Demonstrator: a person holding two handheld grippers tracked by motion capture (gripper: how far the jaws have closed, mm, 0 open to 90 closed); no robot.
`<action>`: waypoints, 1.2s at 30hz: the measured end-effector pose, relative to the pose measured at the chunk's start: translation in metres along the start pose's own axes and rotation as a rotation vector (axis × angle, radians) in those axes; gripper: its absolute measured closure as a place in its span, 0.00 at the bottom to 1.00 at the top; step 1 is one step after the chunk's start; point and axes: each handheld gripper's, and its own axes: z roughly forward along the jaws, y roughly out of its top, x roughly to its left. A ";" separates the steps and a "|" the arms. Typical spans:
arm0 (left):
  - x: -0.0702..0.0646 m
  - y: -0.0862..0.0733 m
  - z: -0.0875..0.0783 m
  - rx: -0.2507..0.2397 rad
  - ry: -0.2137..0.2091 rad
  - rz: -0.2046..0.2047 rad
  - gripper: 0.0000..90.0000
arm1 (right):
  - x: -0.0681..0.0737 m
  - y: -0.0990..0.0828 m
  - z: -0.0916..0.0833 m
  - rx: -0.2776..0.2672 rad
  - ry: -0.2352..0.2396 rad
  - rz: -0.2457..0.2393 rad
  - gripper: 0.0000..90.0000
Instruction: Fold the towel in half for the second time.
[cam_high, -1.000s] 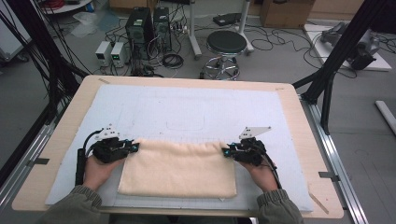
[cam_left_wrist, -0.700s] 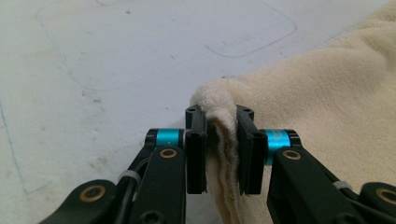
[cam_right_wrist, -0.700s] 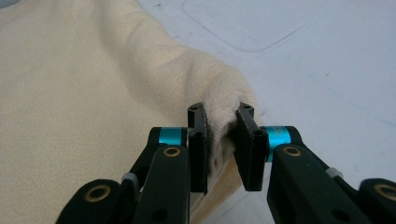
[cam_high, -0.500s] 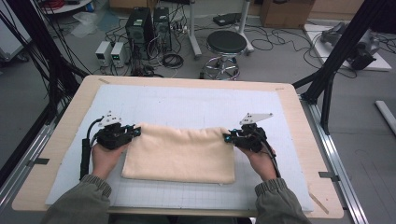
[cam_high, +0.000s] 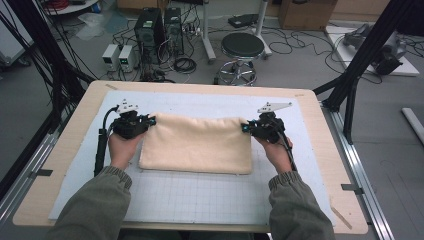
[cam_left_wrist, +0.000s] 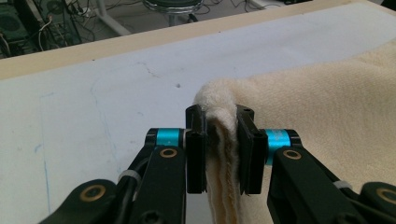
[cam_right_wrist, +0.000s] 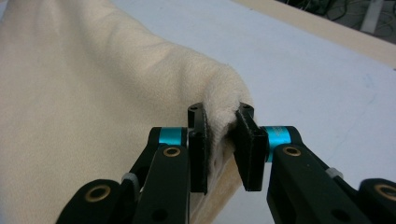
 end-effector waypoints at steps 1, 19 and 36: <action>0.001 0.002 0.002 -0.002 0.005 -0.003 0.84 | -0.002 0.002 0.002 0.008 -0.007 0.003 0.86; 0.020 0.003 0.029 0.110 0.084 -0.038 0.67 | -0.031 0.000 0.026 0.025 -0.072 0.079 0.60; 0.005 -0.037 -0.010 0.089 -0.096 -0.032 0.68 | 0.004 -0.016 0.030 0.106 0.054 0.024 0.72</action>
